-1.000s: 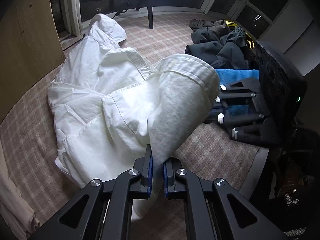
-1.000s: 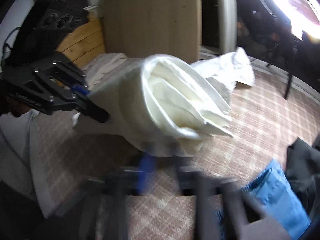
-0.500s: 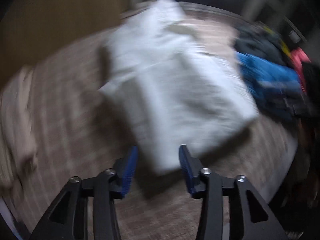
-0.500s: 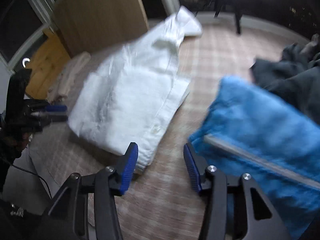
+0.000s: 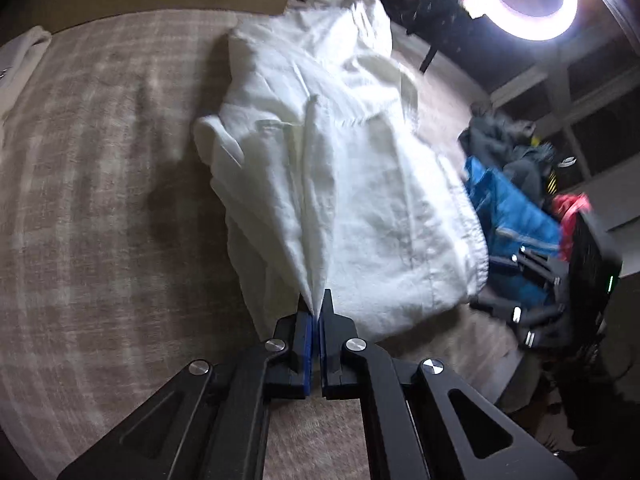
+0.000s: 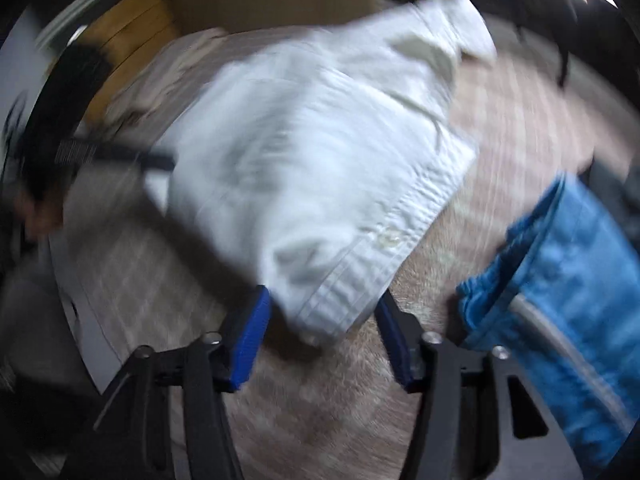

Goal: Fold clothes
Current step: 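Grasp the shirt edge with the left gripper and fold it inward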

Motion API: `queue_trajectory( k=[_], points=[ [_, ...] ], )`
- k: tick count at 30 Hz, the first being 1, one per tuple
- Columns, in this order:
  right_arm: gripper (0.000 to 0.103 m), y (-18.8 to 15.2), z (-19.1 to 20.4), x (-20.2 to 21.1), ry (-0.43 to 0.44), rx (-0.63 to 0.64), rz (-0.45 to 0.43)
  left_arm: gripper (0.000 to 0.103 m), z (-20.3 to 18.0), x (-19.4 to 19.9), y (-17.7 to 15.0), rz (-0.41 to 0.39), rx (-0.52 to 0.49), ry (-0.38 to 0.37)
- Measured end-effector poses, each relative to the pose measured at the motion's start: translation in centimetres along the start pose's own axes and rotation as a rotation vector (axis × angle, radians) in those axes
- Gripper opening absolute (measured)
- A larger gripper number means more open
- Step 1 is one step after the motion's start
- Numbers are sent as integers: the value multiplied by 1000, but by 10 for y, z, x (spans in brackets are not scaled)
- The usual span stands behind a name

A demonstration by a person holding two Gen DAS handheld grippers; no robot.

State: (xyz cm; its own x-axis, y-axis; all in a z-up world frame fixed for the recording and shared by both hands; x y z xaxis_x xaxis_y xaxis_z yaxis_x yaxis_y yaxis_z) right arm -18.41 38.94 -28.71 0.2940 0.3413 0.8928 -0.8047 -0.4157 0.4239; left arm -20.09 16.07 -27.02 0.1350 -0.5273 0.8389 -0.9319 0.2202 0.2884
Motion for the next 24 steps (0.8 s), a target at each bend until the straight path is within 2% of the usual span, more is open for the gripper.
queue_trajectory(
  k=[4,5,6,7,9,12,14,16,17,19,22,24],
  points=[
    [63,-4,17,-12,-147,177,-3,2,-3,7,1,8,-7,-9],
    [58,-3,15,-18,-172,186,6,2,-5,8,1,11,-12,-12],
    [30,-2,12,-24,-178,188,17,2,-7,10,2,14,-17,-15],
    [22,0,10,-27,-179,192,25,2,-9,12,2,18,-22,-19],
    [13,7,6,-17,-171,220,15,2,-15,18,1,16,-44,-20],
    [13,18,8,10,-235,329,-53,2,-8,14,-13,20,-70,17],
    [14,6,9,-4,-268,385,2,2,-1,-3,-28,48,-68,44],
    [19,-9,8,-22,-326,426,71,6,8,-15,-35,67,-49,67],
    [22,-10,7,-17,-335,411,71,7,10,-12,-35,55,-23,60],
    [39,-11,3,-5,-347,372,65,13,14,7,-33,27,-8,92],
    [41,-3,-14,31,-304,223,16,14,15,58,-21,-108,-48,205],
    [41,10,-20,50,-220,84,-57,14,5,78,-11,-171,-99,229]
  ],
)
Point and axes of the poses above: each gripper's, at about its wrist camera, not at the fingertips, and x roughly against the way its jaws point, z to its left, y to its top, the point moved 8 cm from there along -x, roughly the way its jaws point, and after that the axes turned 4 degrees about -x, right-handed, at the moved point
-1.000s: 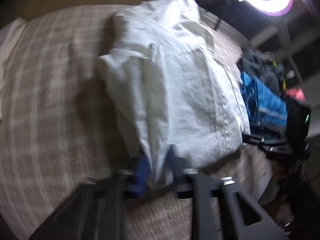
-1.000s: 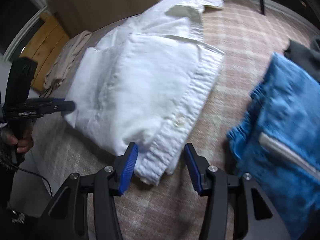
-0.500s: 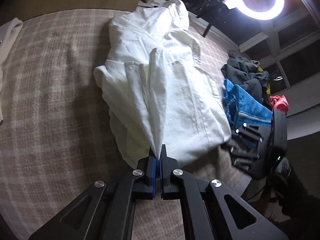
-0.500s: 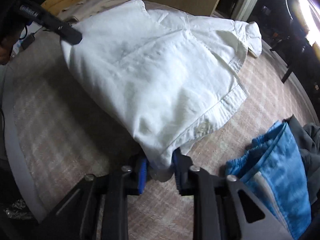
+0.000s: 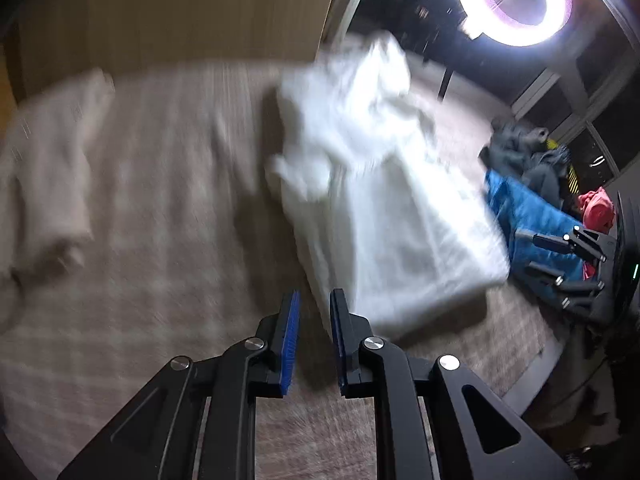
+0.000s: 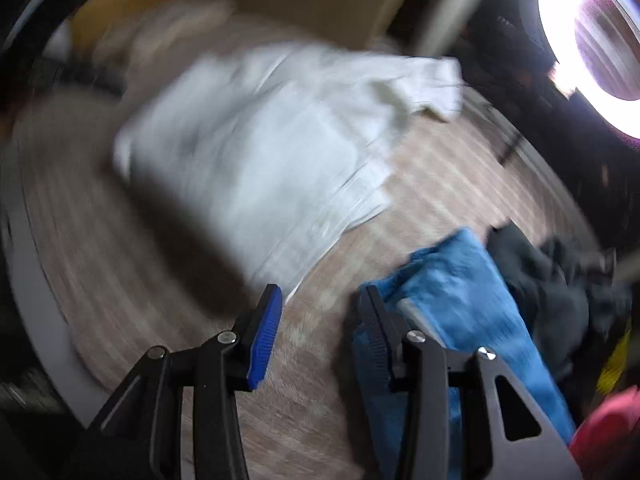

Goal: Fold clothes
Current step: 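Grasp the shirt hem with the right gripper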

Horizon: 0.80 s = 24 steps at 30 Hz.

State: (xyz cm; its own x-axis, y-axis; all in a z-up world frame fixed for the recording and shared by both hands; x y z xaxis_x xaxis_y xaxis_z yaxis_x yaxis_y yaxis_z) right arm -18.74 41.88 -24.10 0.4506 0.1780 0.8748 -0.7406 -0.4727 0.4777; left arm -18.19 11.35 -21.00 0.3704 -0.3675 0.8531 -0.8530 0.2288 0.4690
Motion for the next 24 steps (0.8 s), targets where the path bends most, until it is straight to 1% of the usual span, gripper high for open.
queue_trajectory(
  k=[1,2,3,4,5,6,7,8,9,10,12,14,15,16,18,20,21,22,23,24],
  points=[
    [40,8,-3,8,50,-81,-38,14,-8,4,9,-37,-35,-13],
    [40,17,-5,10,105,-153,-69,17,-16,2,17,-58,-56,-30],
    [33,27,-3,3,168,-208,-87,17,-21,-8,24,-59,-64,-44],
    [22,36,0,-5,221,-253,-100,16,-27,-19,30,-58,-70,-59],
    [20,42,3,-19,248,-282,-100,17,-32,-32,34,-49,-71,-76],
    [19,49,5,-38,268,-313,-94,19,-34,-49,37,-36,-78,-68],
    [19,53,5,-55,268,-333,-87,19,-34,-65,40,-22,-88,-48],
    [19,55,3,-71,238,-340,-80,19,-28,-78,38,1,-100,14],
    [19,54,-1,-87,197,-348,-61,17,-15,-91,33,32,-97,66],
    [12,49,-7,-99,153,-364,-38,22,-4,-102,29,57,-88,104],
    [0,40,-19,-100,155,-416,-47,27,5,-104,27,60,-63,85],
    [0,33,-29,-95,152,-469,-8,28,7,-99,28,60,-56,71],
    [1,32,-32,-90,149,-486,5,26,7,-94,29,73,-50,70],
    [5,31,-34,-79,157,-507,11,24,8,-84,33,71,-34,54],
    [5,34,-38,-50,191,-524,-7,22,10,-52,46,43,-13,35],
    [7,45,-40,-10,218,-515,-57,22,10,-17,62,4,-13,19],
    [10,52,-44,10,225,-511,-88,23,10,0,71,-15,-20,12],
    [18,60,-48,28,236,-509,-116,25,10,19,81,-37,-32,12],
    [22,70,-54,46,248,-512,-146,25,11,37,92,-59,-48,17],
    [31,81,-63,63,261,-524,-182,25,11,52,104,-79,-72,36]
  ],
)
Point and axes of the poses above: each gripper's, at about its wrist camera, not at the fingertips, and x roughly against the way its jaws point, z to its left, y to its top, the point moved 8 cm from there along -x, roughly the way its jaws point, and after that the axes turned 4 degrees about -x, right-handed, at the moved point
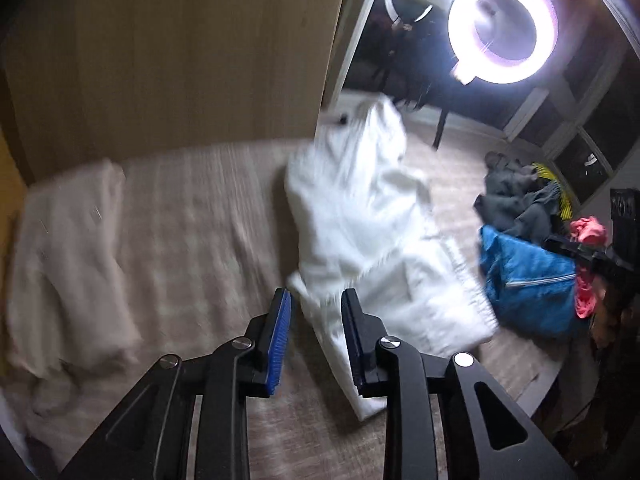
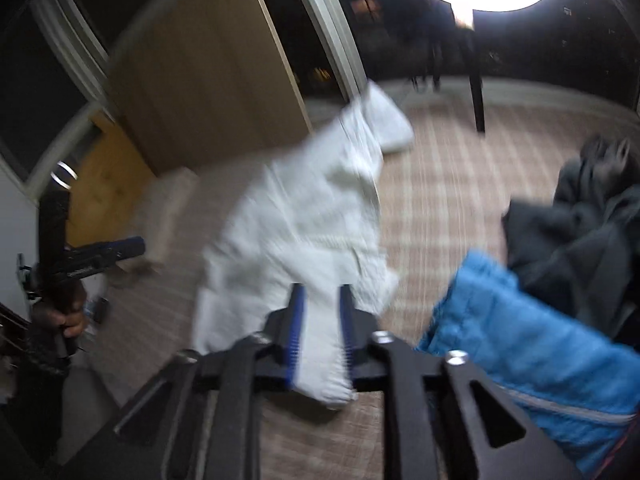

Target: Fold clothes

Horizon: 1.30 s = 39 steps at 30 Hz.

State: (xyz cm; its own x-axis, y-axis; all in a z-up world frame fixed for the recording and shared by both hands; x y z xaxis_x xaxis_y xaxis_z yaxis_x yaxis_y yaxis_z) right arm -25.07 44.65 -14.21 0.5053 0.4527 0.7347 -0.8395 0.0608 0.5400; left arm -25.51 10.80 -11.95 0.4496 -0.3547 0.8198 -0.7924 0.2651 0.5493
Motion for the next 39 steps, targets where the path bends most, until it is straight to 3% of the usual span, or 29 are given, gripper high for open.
queue_trajectory(
  k=[2,6,9,15,18,21,26,29,30,31,32,39],
  points=[
    [46,32,2,18,11,-2,-60,31,9,21,22,-38,-36,45],
    [51,94,-2,22,-82,54,-185,36,7,20,59,-55,-63,58],
    [51,127,-16,-17,-143,71,-163,37,3,-1,66,-31,-84,74],
    [51,179,-37,-125,-212,91,-59,37,-22,-62,57,46,-105,2],
    [51,209,-31,-181,-253,169,-30,37,-29,-88,50,81,-95,-45],
    [51,234,-22,-239,-355,302,7,35,-37,-112,40,110,-82,-92],
    [51,252,-34,-317,-510,431,100,36,-48,-142,31,121,-130,-96],
    [51,253,-49,-341,-496,396,182,36,-43,-165,27,162,-115,-101],
    [41,252,-51,-342,-481,385,187,36,-41,-173,25,175,-109,-102],
    [9,252,-52,-342,-463,374,190,36,-39,-179,24,186,-102,-98],
    [5,252,-51,-338,-440,366,183,36,-36,-184,22,196,-96,-95],
    [4,263,-25,-259,-336,321,26,36,-33,-196,12,220,-133,-45]
  ],
)
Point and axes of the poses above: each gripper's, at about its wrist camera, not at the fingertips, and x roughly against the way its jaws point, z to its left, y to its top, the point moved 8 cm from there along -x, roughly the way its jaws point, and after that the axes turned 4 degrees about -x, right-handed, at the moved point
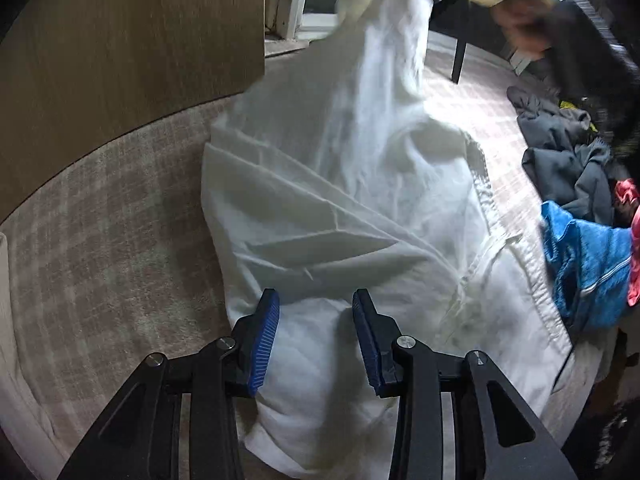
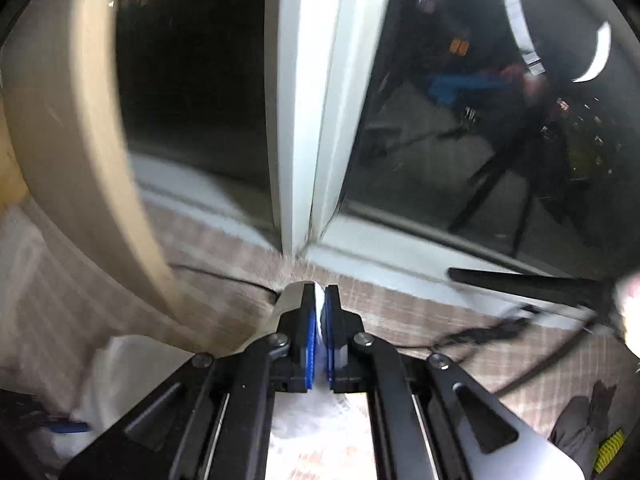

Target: Fold clothes

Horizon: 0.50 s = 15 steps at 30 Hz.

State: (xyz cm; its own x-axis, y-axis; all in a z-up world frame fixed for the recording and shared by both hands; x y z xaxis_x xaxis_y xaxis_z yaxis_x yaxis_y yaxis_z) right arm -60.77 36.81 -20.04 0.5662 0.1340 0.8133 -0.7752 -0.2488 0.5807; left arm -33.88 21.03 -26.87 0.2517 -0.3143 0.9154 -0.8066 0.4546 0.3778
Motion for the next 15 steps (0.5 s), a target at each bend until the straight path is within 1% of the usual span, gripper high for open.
queue_trajectory(
  k=[1,2,3,5,7,10,11,13,14,15],
  points=[
    [4,3,0,16,18,-12,-20,34,1,3,0,-3,9,16],
    [4,5,1,31,32,-18,-38,33,-1,9,3,-17,32,5],
    [4,6,4,45,28,-4,-53,33,-11,19,10,-53,41,-47],
    [4,8,11,68,-16,41,-90,33,-31,39,25,-124,50,-142],
    [4,11,19,84,-25,50,-108,33,-61,46,47,-184,-18,-180],
    [4,12,26,98,-36,40,-120,34,-92,29,84,-228,-48,-232],
    [4,10,27,99,-43,38,-120,33,-97,18,93,-231,-50,-214],
    [4,3,27,101,-54,39,-117,32,-100,-11,109,-201,-29,-183],
    [4,-2,26,102,-54,32,-114,23,-100,-22,110,-156,-4,-198],
    [4,-7,25,104,-51,16,-118,22,-100,-22,107,-138,21,-229]
  ],
)
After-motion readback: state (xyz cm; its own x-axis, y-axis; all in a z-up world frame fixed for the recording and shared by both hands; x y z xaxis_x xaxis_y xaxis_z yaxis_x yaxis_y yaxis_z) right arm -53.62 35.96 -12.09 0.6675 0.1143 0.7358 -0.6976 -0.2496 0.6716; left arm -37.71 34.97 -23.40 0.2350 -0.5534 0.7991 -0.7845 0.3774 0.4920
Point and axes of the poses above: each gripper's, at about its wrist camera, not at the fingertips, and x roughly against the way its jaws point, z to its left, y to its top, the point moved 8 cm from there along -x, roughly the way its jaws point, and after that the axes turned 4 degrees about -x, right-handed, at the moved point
